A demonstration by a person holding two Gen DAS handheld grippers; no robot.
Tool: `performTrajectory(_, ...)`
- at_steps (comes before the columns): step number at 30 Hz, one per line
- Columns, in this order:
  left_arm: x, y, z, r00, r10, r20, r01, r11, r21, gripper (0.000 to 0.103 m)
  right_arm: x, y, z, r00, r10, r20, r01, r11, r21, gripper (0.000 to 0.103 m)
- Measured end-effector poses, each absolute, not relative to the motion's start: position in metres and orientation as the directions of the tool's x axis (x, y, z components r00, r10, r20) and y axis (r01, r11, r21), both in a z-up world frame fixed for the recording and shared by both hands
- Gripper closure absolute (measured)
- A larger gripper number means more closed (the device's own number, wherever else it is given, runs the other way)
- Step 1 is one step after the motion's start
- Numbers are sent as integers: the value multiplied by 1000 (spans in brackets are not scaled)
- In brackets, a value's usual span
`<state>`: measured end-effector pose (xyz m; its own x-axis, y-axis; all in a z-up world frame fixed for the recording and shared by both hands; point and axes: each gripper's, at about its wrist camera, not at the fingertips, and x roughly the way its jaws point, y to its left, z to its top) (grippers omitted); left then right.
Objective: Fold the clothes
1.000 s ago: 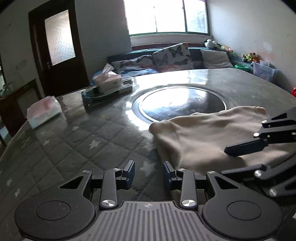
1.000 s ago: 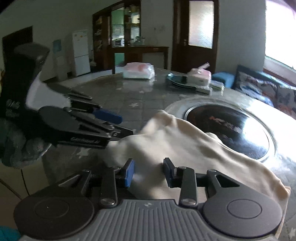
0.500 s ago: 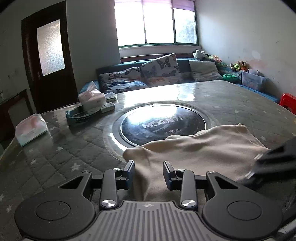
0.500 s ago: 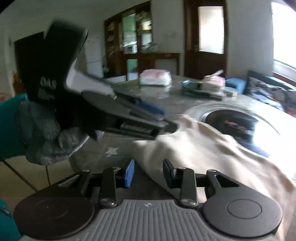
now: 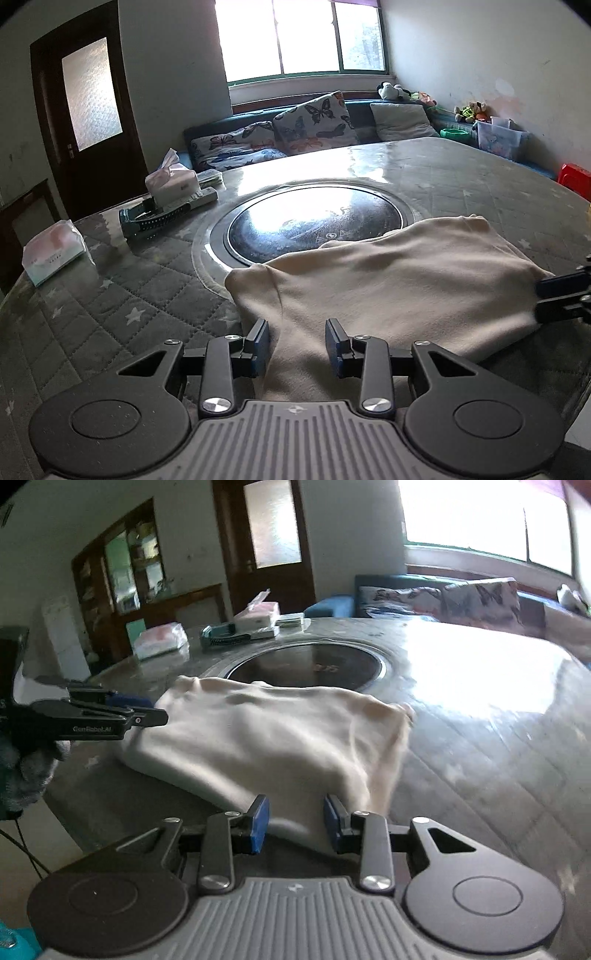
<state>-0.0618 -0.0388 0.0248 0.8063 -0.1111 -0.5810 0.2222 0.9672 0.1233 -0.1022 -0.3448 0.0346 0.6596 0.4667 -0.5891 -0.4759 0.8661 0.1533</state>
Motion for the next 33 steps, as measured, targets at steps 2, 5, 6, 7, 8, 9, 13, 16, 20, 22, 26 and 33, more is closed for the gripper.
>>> performTrajectory(2, -62, -39, 24, 806, -110, -581, 220, 968, 122, 66, -102, -345, 39, 668, 471, -576, -481, 864, 149, 71)
performTrajectory(5, -62, -39, 24, 806, -108, -582, 215, 969, 118, 66, -101, -346, 46, 680, 478, -557, -488, 861, 143, 70)
performTrajectory(6, -62, -39, 24, 806, -107, -582, 215, 969, 119, 66, -97, -342, 50, 681, 487, -547, -495, 857, 146, 70)
performTrajectory(7, -62, -39, 24, 806, -107, -582, 214, 969, 119, 66, -95, -339, 51, 680, 492, -543, -499, 854, 148, 70)
performTrajectory(8, -62, -39, 24, 806, -107, -582, 214, 970, 119, 66, -90, -334, 51, 678, 497, -542, -504, 851, 150, 70)
performTrajectory(9, -62, -39, 24, 805, -107, -583, 213, 970, 117, 66, -85, -329, 51, 675, 501, -541, -508, 848, 151, 70)
performTrajectory(13, -62, -36, 24, 804, -111, -584, 211, 972, 106, 66, -70, -319, 44, 665, 490, -564, -499, 853, 153, 71)
performTrajectory(16, -62, -34, 23, 802, -118, -585, 213, 972, 97, 66, -60, -326, 40, 662, 461, -590, -459, 873, 168, 71)
performTrajectory(20, -60, -34, 23, 800, -122, -588, 215, 972, 91, 66, -47, -325, 49, 689, 431, -582, -452, 884, 120, 71)
performTrajectory(22, -60, -34, 22, 800, -122, -588, 213, 973, 89, 66, -36, -323, 52, 693, 429, -580, -453, 884, 113, 71)
performTrajectory(26, -60, -33, 22, 799, -122, -589, 214, 973, 89, 66, -7, -314, 50, 686, 421, -593, -458, 884, 97, 71)
performTrajectory(33, -56, -29, 29, 799, -127, -587, 208, 975, 72, 64, 14, -315, 39, 691, 374, -619, -421, 904, 76, 72)
